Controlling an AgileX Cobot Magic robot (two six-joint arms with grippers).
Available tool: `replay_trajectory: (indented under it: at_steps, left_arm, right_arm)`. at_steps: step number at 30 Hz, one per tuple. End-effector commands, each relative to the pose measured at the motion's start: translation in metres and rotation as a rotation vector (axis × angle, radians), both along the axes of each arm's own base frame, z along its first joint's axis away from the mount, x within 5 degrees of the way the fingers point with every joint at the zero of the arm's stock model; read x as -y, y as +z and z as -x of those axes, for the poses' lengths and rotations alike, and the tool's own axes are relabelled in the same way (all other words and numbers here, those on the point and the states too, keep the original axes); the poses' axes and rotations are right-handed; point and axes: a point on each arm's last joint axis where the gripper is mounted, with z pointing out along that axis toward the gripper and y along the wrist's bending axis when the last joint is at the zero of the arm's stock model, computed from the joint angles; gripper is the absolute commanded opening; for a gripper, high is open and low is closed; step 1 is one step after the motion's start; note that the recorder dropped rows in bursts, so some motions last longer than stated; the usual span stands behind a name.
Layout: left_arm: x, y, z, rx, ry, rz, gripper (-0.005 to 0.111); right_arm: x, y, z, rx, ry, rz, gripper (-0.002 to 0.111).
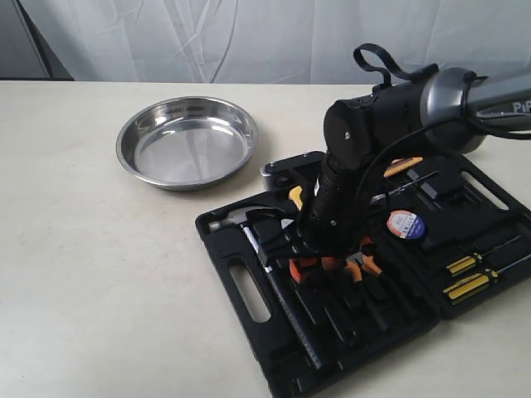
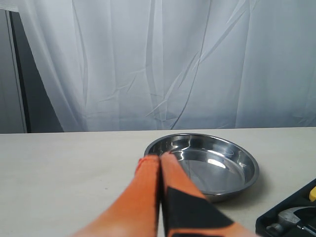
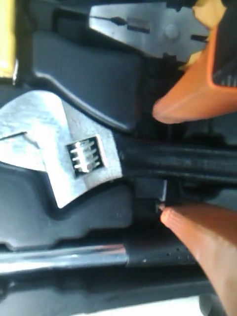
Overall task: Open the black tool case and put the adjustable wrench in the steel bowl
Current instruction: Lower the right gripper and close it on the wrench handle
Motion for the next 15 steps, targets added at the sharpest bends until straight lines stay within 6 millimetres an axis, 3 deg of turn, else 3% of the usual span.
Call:
replay_trajectory:
  at_steps: [1, 6, 8, 11, 15]
  left_arm:
    - [0.0, -0.001, 0.0, 0.001, -0.005, -0.006, 0.0]
    - [0.0, -0.001, 0.0, 0.001, -0.005, -0.006, 0.0]
    - [0.0, -0.001, 0.0, 0.001, -0.005, -0.006, 0.0]
    - [0.0, -0.001, 0.0, 0.001, -0.005, -0.006, 0.0]
    - [0.0, -0.001, 0.0, 0.001, -0.005, -0.006, 0.0]
  right_arm:
    - [0.001, -0.012, 0.001, -0.023, 0.009, 0.027, 0.049]
    - [0.001, -0.039, 0.001, -0.082, 0.009, 0.071, 0.047]
    - [0.001, -0.044, 0.002, -0.097, 0.009, 0.081, 0.037]
    - [0.001, -0.041, 0.002, -0.093, 0.017, 0.078, 0.004]
    - [0.001, -0.025, 0.001, -0.056, 0.021, 0.051, 0.0]
